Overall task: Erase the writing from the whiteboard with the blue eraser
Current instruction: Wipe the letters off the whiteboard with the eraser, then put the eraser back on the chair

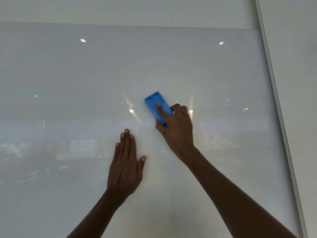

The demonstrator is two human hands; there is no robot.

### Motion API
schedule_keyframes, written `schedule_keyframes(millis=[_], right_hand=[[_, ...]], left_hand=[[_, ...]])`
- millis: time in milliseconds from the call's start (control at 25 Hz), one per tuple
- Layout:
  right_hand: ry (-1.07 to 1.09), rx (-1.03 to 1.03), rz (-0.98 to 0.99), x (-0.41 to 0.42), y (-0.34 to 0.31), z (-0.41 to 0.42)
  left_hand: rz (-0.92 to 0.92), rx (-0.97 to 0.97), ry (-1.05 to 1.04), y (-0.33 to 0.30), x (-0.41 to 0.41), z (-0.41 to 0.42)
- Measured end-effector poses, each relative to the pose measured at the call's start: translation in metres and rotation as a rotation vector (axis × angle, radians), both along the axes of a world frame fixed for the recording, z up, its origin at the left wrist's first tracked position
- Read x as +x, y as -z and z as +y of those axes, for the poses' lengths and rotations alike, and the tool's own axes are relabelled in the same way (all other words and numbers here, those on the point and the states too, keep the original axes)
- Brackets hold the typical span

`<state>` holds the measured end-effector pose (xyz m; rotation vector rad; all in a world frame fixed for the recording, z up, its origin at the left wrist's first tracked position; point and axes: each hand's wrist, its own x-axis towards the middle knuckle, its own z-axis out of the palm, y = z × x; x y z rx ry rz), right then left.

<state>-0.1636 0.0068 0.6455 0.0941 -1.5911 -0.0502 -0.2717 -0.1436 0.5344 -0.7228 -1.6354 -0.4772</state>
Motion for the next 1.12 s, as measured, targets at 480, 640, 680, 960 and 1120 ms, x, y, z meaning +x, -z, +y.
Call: schedule_keyframes(millis=[480,640,680,960,1120], right_hand=[[0.059,0.383,-0.235,0.008,0.154,0.008],[0.031,0.553,-0.328,0.025,0.200,0.050],[0.033,0.577,-0.355,0.029,0.211,0.060],[-0.051,0.211,-0.541,0.085,0.300,0.117],[-0.021,-0.140,-0.565,0.128,0.362,0.146]], left_hand=[[-0.144,-0.055,0.001,0.092,0.001,-0.056],[-0.223,-0.110,0.001,0.123,0.013,-0.055],[-0.242,-0.121,-0.003,0.130,0.017,-0.053],[-0.421,-0.141,0.051,0.199,0.078,0.004],[-0.553,-0.155,0.116,0.255,0.125,0.060]])
